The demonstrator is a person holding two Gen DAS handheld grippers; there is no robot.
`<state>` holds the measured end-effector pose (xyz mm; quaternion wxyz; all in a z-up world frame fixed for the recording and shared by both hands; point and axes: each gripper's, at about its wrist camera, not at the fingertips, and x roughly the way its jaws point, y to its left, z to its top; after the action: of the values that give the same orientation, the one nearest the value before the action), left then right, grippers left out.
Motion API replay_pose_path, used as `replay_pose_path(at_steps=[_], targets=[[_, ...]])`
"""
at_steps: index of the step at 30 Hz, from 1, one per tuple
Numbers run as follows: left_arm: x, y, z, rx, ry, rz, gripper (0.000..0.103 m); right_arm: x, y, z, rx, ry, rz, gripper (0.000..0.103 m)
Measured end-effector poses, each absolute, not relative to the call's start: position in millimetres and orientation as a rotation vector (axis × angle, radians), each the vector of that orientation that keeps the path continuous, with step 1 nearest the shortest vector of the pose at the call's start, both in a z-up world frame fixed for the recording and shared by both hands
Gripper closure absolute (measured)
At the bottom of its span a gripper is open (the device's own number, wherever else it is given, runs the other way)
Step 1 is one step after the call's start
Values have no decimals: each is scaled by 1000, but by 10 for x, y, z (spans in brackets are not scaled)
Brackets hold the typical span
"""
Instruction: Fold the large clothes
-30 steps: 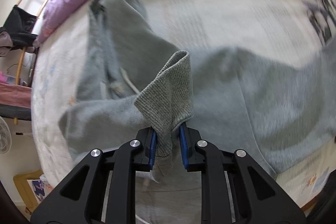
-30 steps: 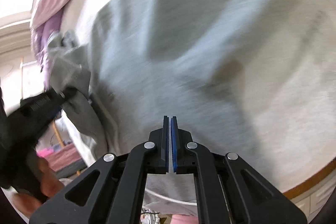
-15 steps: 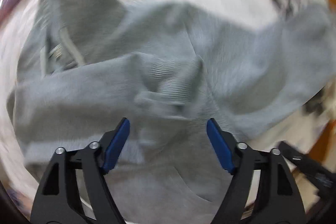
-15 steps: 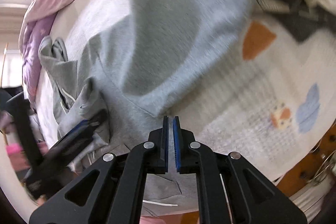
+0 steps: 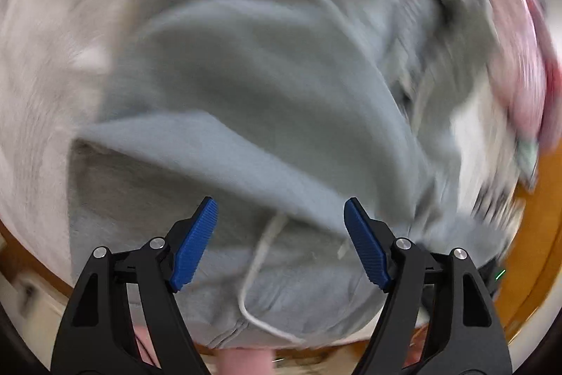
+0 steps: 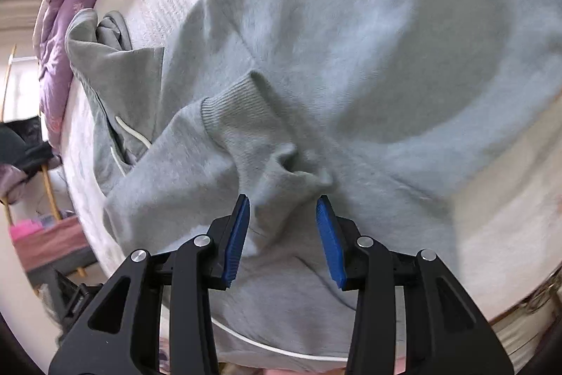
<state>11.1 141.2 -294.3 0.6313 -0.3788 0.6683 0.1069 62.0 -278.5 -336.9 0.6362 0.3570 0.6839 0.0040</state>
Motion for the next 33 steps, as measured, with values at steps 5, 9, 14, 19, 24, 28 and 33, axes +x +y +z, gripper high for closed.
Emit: replay_pose_path(at_steps=[5,9,14,19,24,28,33], targets=[[-3,2028,-3267,-999,1494,492,52,786,-2622,-3512,843,1539,-26,69],[-206,2252,-3450,-1127,1497,599,99,707,-2663,-3537,884,1516,-112,88],[-383,2106,-3249,-948,1575,588,99,561,-2790,-3415,882,1482,-118,91],[-321,1853,-3455,-785,1655,595,98,498,-2869,-3636,845,1511,-131,89],[-122,1610,-3097,-470,1752,380,54,586,-2942,-3292,788,1505,-128,45],[9,1773,-2678,-505,1684,281,53,733,-3079,-2964,715,1415,-94,45],[468,2139,-2549,-422,1566,359,53,1105,-2935,-3247,589,1475,25,45]])
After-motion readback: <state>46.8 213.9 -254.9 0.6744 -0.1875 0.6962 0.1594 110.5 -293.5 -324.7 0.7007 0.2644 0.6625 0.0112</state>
